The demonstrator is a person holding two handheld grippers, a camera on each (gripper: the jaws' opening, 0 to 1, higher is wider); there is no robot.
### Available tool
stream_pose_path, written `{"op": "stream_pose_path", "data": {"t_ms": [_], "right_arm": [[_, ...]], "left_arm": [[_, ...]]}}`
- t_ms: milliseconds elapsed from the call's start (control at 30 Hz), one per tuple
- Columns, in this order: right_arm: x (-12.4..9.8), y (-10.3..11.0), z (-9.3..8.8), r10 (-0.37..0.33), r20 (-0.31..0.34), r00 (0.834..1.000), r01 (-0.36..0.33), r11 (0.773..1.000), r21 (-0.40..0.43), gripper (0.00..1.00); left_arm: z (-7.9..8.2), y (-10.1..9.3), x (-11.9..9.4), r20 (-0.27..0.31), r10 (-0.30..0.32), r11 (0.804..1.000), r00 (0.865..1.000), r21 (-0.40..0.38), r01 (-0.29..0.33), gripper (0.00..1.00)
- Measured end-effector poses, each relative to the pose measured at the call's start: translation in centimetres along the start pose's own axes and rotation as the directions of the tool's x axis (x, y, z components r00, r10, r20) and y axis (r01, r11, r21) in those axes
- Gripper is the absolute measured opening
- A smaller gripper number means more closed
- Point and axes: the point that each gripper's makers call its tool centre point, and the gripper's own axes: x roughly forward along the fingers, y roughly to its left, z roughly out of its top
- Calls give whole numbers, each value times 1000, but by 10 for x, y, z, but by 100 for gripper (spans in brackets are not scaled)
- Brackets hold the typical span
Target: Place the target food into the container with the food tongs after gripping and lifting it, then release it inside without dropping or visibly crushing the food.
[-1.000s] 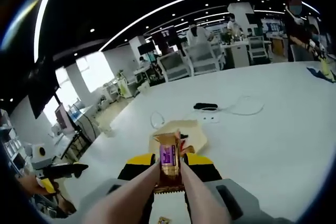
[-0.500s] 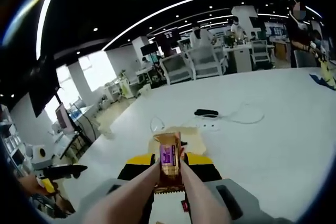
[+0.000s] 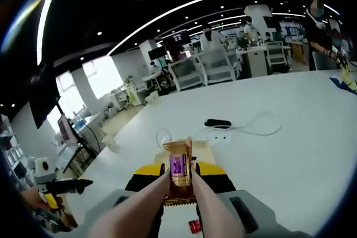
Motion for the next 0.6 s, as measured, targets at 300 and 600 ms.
{"op": "stream_pose_path", "data": {"t_ms": [300, 600], "right_arm": [[5, 6, 28, 33, 17, 999, -32, 998, -53, 21], [13, 11, 39, 55, 8, 998, -54, 995, -89, 21]], "left_arm": [[3, -9, -2, 18, -6, 999, 1000, 36, 5, 99], [6, -10, -5, 33, 1, 999, 999, 52, -2, 99]]}}
